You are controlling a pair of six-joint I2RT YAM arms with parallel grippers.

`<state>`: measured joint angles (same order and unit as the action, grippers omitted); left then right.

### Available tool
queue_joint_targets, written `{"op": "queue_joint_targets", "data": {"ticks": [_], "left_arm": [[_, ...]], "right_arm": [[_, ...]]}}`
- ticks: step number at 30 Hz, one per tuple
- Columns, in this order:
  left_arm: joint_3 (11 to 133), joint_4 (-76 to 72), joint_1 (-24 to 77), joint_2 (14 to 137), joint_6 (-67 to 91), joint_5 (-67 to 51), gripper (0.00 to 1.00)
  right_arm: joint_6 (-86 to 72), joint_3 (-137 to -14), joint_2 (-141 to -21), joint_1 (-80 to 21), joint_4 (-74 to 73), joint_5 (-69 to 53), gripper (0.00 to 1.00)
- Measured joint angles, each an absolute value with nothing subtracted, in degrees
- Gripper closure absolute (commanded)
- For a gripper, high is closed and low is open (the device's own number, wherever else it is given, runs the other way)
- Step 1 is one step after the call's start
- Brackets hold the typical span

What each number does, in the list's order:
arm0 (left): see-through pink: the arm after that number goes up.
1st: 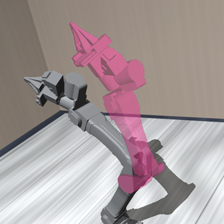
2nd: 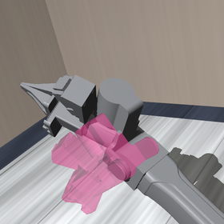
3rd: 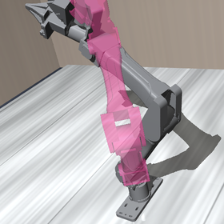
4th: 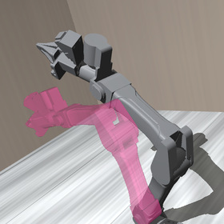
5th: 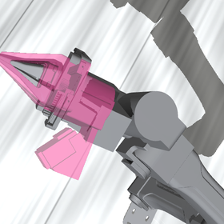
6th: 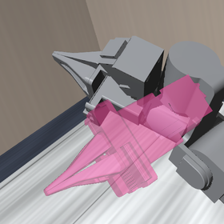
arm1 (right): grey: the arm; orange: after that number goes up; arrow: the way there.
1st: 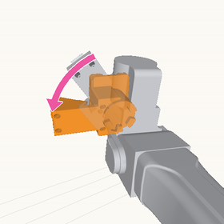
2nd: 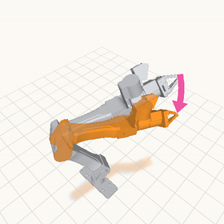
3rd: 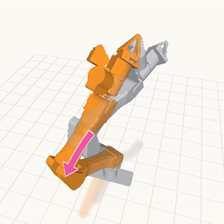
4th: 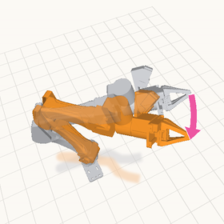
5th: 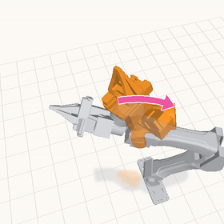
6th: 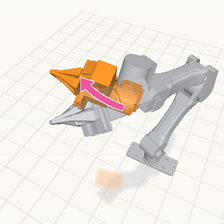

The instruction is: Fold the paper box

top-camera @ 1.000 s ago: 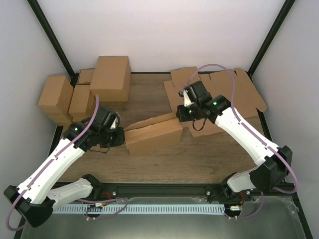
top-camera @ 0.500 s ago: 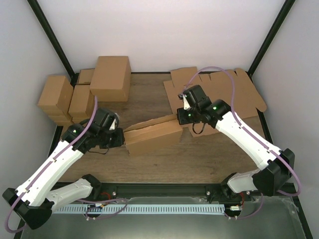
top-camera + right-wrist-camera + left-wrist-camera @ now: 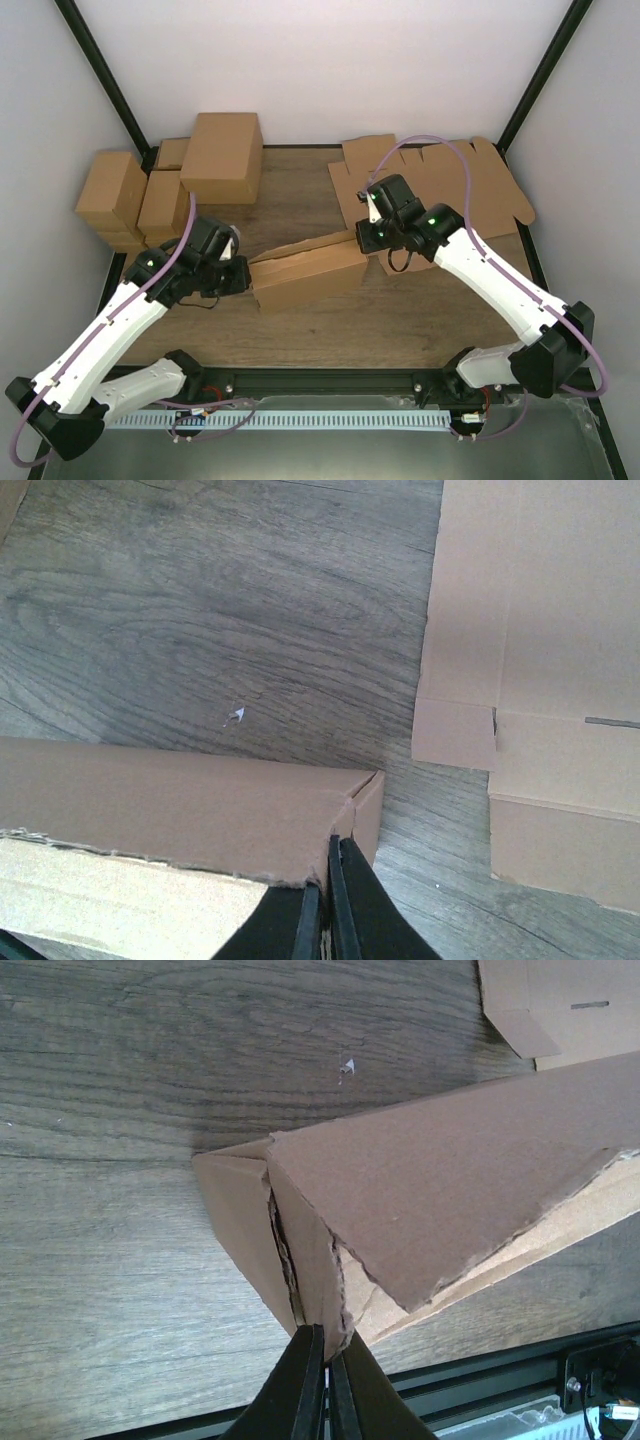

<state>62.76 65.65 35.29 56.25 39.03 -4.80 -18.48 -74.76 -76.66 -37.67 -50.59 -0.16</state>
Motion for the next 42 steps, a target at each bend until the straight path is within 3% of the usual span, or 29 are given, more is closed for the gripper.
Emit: {"op": "queue_joint_targets", "data": {"ticks": [27,33,35,39,42], "left_arm": [[60.6,63.5,35.3,55.2,41.8,-5.2,0.96],[60.6,63.5,35.3,55.2,41.8,-5.0,0.96],[60.6,63.5,35.3,55.2,41.7,-4.9,0.96],[60.6,63.5,35.3,55.2,41.7,-4.8,0.96],[60.6,63.5,35.3,55.2,41.7,-4.8,0.96]], "right_arm": [[-23.7,-64.4,-69.3,-40.1,-41.3,2.9,0.99],[-24.0,-64.3,-69.7,-40.6,-44.5,3.9,0.70],[-24.3,-63.9,-70.7,-40.7,-47.2,3.7,0.70],[-24.5,-64.2,-70.5,-40.7,-48.2,2.7,0.81],[-24.6,-64.4,-70.4,-40.7,-48.4,1.8,0.70]]}}
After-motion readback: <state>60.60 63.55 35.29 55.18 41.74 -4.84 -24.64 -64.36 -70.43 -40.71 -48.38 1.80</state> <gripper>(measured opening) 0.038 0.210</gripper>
